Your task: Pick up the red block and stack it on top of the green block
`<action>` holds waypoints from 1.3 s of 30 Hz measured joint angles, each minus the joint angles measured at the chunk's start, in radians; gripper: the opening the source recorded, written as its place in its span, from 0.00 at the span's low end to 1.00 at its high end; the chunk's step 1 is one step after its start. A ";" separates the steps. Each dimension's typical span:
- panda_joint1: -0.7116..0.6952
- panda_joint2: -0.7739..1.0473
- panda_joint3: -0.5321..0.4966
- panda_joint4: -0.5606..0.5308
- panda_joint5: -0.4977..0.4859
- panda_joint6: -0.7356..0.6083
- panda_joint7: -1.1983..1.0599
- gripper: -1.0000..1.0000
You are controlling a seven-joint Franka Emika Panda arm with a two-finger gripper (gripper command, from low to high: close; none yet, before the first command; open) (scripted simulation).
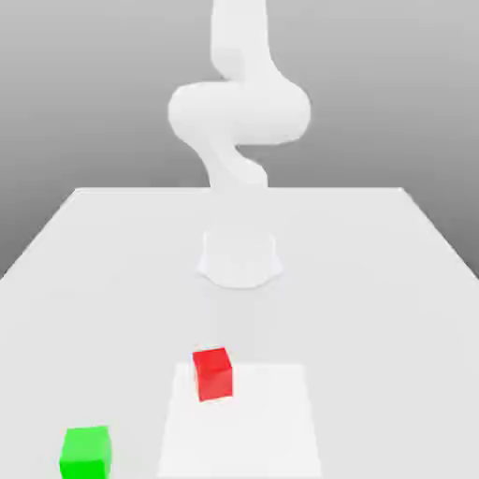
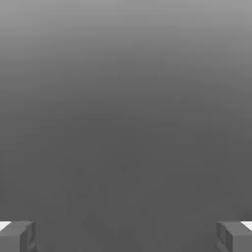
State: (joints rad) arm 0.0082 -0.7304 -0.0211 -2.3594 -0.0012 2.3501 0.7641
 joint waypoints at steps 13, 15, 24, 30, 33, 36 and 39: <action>0.028 0.447 -0.101 -0.358 -0.006 0.311 -0.226 0.50; 0.028 0.528 -0.113 -0.418 -0.011 0.367 -0.263 0.50; -0.023 0.897 -0.054 -0.480 0.085 0.656 -0.398 0.50; -0.038 0.926 -0.037 -0.476 0.094 0.680 -0.404 0.00; -0.037 0.907 -0.042 -0.479 0.081 0.663 -0.395 0.00; -0.029 0.809 -0.063 -0.493 0.028 0.581 -0.358 0.00; -0.039 0.704 -0.062 -0.508 -0.007 0.490 -0.332 0.00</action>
State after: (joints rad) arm -0.0310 -0.0269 -0.0833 -2.8677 -0.0078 2.8406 0.4321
